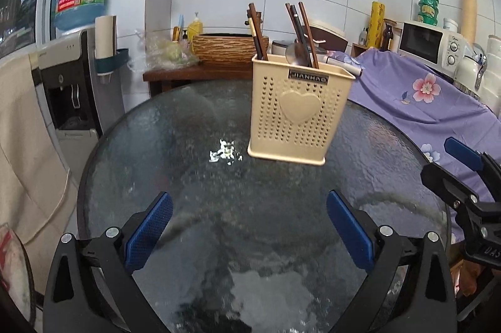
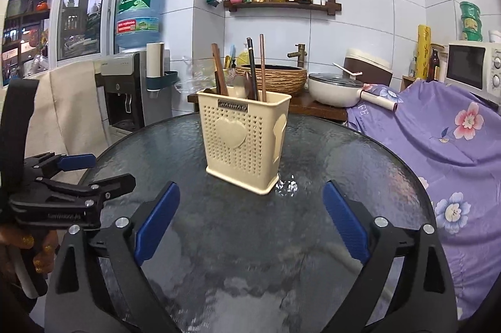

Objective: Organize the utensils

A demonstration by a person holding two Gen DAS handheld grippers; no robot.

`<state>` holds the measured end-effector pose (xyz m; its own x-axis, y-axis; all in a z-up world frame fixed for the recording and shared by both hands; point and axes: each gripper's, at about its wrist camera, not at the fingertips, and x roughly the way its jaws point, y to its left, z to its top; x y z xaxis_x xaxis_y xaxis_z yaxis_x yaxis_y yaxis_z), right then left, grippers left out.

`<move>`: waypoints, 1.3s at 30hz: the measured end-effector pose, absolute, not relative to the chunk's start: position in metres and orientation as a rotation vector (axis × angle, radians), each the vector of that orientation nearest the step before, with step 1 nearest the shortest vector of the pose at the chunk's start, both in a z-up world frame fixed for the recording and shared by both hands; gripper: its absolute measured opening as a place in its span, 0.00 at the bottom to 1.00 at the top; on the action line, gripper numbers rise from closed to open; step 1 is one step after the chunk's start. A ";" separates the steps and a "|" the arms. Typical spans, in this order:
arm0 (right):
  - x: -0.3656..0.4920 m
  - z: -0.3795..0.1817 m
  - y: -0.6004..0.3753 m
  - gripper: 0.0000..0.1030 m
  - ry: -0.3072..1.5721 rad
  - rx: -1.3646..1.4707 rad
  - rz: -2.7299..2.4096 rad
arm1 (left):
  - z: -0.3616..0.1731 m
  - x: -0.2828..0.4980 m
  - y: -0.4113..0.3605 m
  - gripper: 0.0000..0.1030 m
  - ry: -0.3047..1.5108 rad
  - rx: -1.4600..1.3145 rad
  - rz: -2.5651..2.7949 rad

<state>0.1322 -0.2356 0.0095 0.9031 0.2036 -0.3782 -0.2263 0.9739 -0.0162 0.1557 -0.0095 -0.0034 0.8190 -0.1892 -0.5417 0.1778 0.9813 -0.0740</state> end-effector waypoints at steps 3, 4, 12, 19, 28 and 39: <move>0.110 0.001 -0.237 0.94 0.362 -0.050 0.225 | -0.007 0.142 -0.009 0.94 0.572 -0.013 -0.176; 0.104 -0.001 -0.236 0.94 0.359 -0.045 0.229 | -0.007 0.137 -0.010 0.94 0.568 -0.012 -0.171; 0.077 -0.009 -0.240 0.94 0.350 -0.040 0.203 | -0.011 0.112 -0.015 0.94 0.587 -0.017 -0.176; 0.069 -0.010 -0.252 0.94 0.351 -0.019 0.174 | -0.014 0.098 -0.017 0.94 0.573 0.002 -0.149; 0.067 -0.011 -0.258 0.94 0.355 0.000 0.167 | -0.015 0.094 -0.018 0.94 0.562 0.015 -0.126; 0.069 -0.011 -0.254 0.94 0.356 -0.007 0.171 | -0.017 0.094 -0.015 0.94 0.568 0.014 -0.103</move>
<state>0.0686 -0.2536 -0.0113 0.9230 0.1656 -0.3474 -0.1680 0.9855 0.0236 0.0943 -0.0147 -0.0167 0.8381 -0.0938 -0.5374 0.1015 0.9947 -0.0152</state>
